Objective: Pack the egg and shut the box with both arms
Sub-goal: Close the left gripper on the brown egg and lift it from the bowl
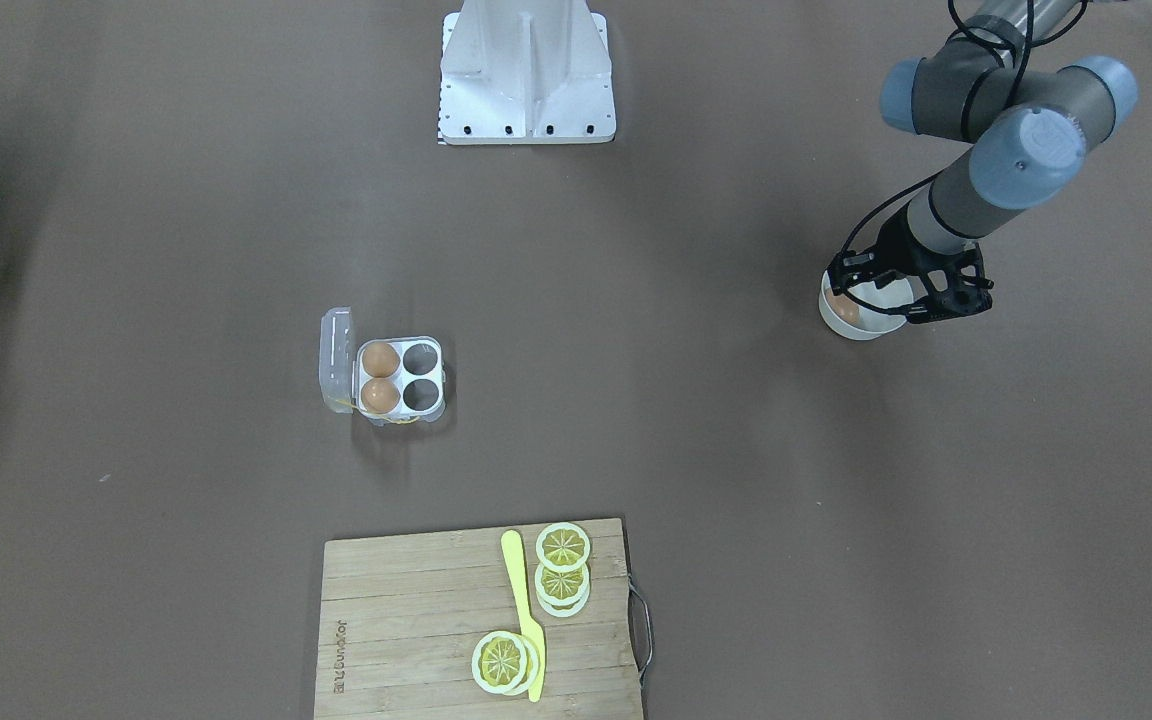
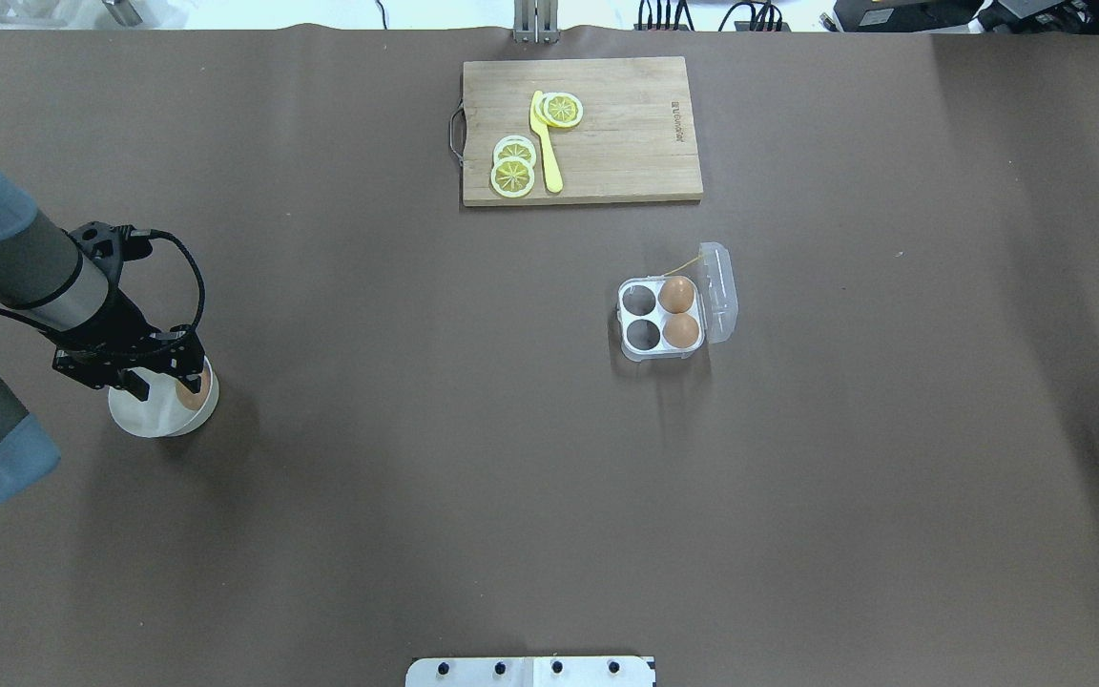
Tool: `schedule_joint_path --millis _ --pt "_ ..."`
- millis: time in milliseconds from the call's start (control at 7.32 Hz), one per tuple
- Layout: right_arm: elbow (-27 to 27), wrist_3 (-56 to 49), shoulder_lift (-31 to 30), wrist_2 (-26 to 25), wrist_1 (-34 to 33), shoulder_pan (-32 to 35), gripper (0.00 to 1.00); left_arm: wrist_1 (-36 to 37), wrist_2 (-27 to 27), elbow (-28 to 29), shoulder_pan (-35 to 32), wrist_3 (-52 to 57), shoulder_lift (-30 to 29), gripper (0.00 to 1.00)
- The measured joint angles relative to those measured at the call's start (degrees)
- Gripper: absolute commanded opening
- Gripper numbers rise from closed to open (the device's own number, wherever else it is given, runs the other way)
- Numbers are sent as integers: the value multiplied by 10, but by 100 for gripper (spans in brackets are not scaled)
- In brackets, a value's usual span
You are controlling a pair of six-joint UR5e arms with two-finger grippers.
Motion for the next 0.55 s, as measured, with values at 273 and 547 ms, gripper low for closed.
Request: schedule_joint_path --millis 273,547 --pt "0 0 0 0 0 0 100 -1 0 8 0 1 -6 63" --pt "0 0 0 0 0 0 100 -1 0 16 0 1 -12 63"
